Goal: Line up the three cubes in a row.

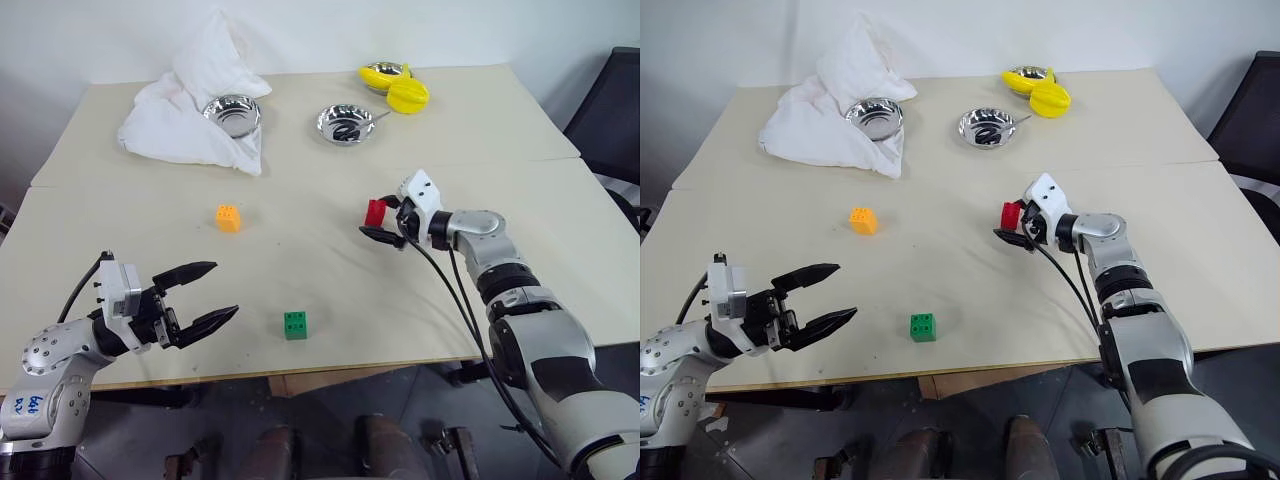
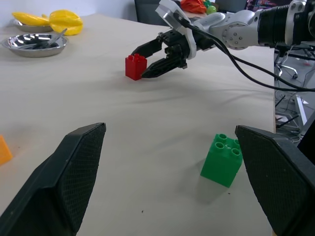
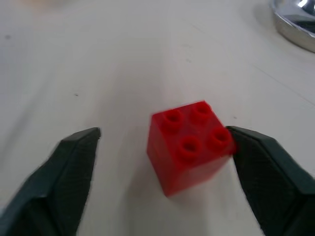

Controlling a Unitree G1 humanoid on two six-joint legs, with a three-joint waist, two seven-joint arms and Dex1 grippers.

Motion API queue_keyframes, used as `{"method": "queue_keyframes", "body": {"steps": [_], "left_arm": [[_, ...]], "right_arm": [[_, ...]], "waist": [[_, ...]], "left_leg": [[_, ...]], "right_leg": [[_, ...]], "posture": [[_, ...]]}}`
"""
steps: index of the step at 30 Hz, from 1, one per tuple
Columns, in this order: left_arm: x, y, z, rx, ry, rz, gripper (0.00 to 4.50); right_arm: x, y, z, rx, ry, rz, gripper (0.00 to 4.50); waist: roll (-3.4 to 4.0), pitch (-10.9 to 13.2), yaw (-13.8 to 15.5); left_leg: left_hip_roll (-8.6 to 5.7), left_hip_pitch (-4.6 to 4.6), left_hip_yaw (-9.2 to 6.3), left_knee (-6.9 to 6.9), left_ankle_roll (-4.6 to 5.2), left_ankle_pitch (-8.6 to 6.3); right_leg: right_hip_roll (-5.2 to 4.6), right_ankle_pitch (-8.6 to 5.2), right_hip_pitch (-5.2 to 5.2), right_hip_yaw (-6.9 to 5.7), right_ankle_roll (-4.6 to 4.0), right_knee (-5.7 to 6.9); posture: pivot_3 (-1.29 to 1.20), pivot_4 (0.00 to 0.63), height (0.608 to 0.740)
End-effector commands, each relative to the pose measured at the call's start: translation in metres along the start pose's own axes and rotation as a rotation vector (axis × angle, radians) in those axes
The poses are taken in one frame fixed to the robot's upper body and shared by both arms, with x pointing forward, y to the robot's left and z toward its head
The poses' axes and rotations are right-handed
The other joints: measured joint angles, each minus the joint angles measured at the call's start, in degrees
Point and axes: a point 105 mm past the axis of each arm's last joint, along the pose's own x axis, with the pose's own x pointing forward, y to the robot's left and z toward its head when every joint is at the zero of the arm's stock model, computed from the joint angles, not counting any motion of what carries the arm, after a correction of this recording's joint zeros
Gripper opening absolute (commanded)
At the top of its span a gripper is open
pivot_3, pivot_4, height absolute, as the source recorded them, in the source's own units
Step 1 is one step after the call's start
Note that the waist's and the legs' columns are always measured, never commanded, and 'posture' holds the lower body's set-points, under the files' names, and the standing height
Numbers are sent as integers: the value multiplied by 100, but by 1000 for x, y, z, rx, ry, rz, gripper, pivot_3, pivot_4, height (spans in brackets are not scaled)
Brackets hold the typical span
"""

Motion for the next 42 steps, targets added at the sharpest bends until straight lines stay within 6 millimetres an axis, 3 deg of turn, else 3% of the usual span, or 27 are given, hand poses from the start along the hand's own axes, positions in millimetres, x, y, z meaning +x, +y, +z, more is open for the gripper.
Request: {"method": "queue_keyframes", "body": {"steps": [1, 5, 6, 10, 15, 22, 33, 42], "left_arm": [[-2, -3, 6, 38, -10, 1, 4500], [-4, -6, 4, 35, 1, -2, 4500], [-4, -7, 3, 34, 4, -4, 4500], [-1, -11, 1, 42, 19, -48, 4500], [9, -15, 0, 57, 38, -156, 4500], [24, -24, -1, 38, 35, -252, 4500], [21, -27, -2, 16, 59, -276, 4500], [16, -24, 2, 27, 72, -252, 4500]], "right_arm": [[-1, -3, 9, -39, -17, 8, 2941], [-5, -6, 9, -53, -8, 8, 1567], [-7, -7, 9, -57, -4, 16, 1465], [-26, 2, 8, -87, -5, 172, 1466], [-75, 19, -4, -196, 58, 458, 1466], [-112, 21, -14, -222, 86, 490, 1466], [-104, 41, -18, -232, 49, 589, 1466], [-102, 37, -25, -237, 82, 578, 1466]], "waist": [[0, 0, -5], [0, 0, -24], [0, 0, -25], [0, 0, -6], [0, 0, 74], [1, 1, 82], [1, 1, 120], [1, 1, 120]], "left_leg": [[-1, 0, -1, 1, 0, 0], [0, 1, -2, 1, 0, 0], [0, 1, -2, 3, 0, 0], [-1, 1, -2, 4, 0, 0], [-2, 0, -2, 4, 1, -1], [4, 1, 3, 5, -2, -2], [5, 1, 3, 9, -3, -2], [5, 1, 1, 9, -3, -2]], "right_leg": [[-1, 0, 0, 0, 0, 5], [-1, 0, 0, 1, 0, 8], [-1, 0, 0, 1, 0, 10], [-1, 0, 0, 1, 0, 10], [-3, 0, 2, 0, 0, 4], [-1, 0, 2, 1, 0, -26], [-2, 0, 4, 1, 0, -31], [-2, 0, 6, -1, 0, -32]], "posture": [[0, 150, 740], [0, 150, 740], [0, 150, 740], [0, 150, 740], [0, 150, 740], [0, 150, 740], [0, 150, 740], [0, 150, 740]]}}
